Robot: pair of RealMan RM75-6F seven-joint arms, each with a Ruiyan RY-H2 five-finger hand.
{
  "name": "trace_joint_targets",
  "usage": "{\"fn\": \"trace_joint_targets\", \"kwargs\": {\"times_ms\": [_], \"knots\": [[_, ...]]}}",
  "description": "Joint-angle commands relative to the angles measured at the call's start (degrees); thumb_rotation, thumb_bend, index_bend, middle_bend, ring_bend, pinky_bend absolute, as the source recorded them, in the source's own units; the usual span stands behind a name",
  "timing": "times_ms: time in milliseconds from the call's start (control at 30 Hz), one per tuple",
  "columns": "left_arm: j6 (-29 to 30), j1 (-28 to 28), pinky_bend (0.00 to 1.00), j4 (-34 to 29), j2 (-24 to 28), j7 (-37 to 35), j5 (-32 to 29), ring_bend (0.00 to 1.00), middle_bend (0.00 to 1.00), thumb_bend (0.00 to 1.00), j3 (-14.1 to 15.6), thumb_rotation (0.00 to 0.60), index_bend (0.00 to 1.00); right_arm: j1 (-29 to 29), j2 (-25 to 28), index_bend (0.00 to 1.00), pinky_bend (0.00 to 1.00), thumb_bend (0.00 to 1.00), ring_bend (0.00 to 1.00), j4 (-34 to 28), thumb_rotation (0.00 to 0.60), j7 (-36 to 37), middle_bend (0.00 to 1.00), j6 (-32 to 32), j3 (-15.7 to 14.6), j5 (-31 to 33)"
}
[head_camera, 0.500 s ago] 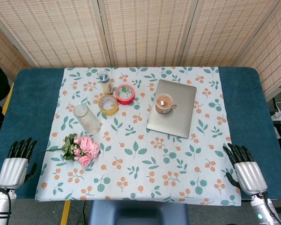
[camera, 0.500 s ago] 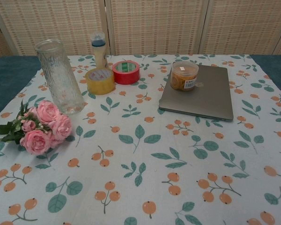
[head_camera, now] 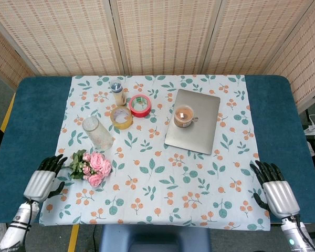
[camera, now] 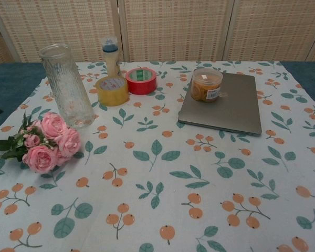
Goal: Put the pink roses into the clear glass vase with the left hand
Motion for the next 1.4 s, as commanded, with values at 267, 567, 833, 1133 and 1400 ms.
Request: {"fn": "trace_joint_targets", "kwargs": {"times_ms": [267, 567, 833, 1133, 1400], "knots": [[-10.88, -8.76, 0.12, 0.32, -5.7, 7.83, -10.08, 0.0, 0.0, 0.43, -3.65, 0.561, 0.0, 0.34, -0.01, 0.0, 0.0, 0.29, 0.0, 0.1, 0.6, 0.34, 0.0, -0.96, -0.07, 0.38], [-14.81, -12.94, 0.14, 0.87, -9.32, 13.44, -18.07, 0.0, 0.0, 0.43, -4.61, 0.558, 0.0, 0.51, 0.22, 0.0, 0.0, 0.29, 0.0, 0.02, 0.6, 0.65, 0.0, -1.31, -0.07, 0.6], [-9.23, -12.92, 0.2, 5.42, -14.4, 11.92, -15.63, 0.38, 0.52, 0.46, -4.49, 0.6, 0.47, 0.58, 0.31, 0.0, 0.0, 0.29, 0.0, 0.04, 0.6, 0.78, 0.0, -1.4, -0.05, 0.7], [2.9, -8.72, 0.25, 10.29, -16.07, -6.71, -3.37, 0.47, 0.67, 0.54, -2.89, 0.6, 0.62, 0.48, 0.54, 0.0, 0.0, 0.29, 0.0, -0.19, 0.6, 1.05, 0.0, -1.17, -0.17, 0.46], [19.86, -4.72, 0.22, 2.88, -9.72, -43.31, 6.0, 0.46, 0.66, 0.53, -7.18, 0.6, 0.61, 0.58, 0.41, 0.0, 0.0, 0.3, 0.0, -0.23, 0.6, 0.86, 0.0, -1.57, -0.35, 0.48]]}}
